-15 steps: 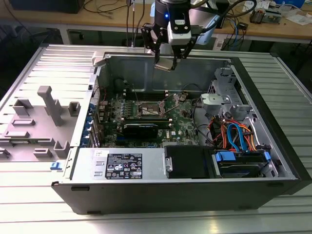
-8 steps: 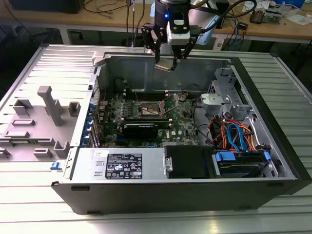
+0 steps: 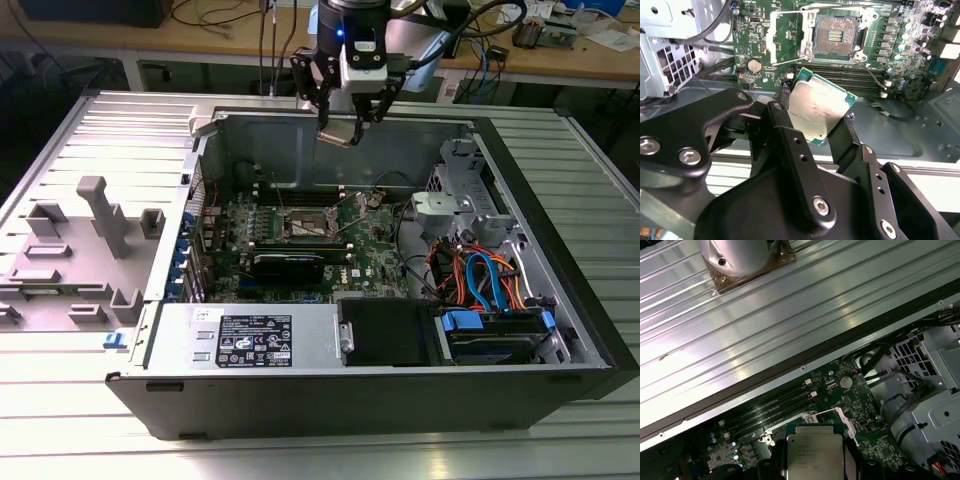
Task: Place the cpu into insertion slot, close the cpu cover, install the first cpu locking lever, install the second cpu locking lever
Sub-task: 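Place the cpu into insertion slot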
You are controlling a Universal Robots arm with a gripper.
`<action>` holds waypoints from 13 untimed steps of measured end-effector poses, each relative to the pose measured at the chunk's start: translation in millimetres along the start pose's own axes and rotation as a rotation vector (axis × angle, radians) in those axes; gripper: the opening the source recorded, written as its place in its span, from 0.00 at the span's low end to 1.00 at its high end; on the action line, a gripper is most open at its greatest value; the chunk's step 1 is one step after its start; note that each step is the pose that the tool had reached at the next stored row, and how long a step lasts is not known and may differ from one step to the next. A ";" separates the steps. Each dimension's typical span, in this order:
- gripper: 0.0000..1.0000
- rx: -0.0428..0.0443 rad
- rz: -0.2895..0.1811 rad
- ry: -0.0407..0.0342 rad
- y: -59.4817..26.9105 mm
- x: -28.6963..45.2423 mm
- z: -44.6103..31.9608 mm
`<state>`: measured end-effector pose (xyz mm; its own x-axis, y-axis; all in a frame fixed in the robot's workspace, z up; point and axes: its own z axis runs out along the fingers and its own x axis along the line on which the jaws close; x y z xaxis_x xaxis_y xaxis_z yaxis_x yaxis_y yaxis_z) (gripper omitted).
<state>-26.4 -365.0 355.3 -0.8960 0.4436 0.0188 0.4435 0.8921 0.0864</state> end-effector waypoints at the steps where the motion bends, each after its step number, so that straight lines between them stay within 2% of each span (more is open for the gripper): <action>1: 0.55 -0.0004 0.021 -0.0017 0.0 0.0 0.5; 8: 0.55 -0.0019 0.134 -0.0107 -0.2 -0.1 2.6; 13: 0.55 -0.0020 0.141 -0.0112 -0.2 -0.1 2.7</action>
<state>-26.4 -365.0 352.6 -0.8244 0.5657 0.0198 0.5651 0.8205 0.0857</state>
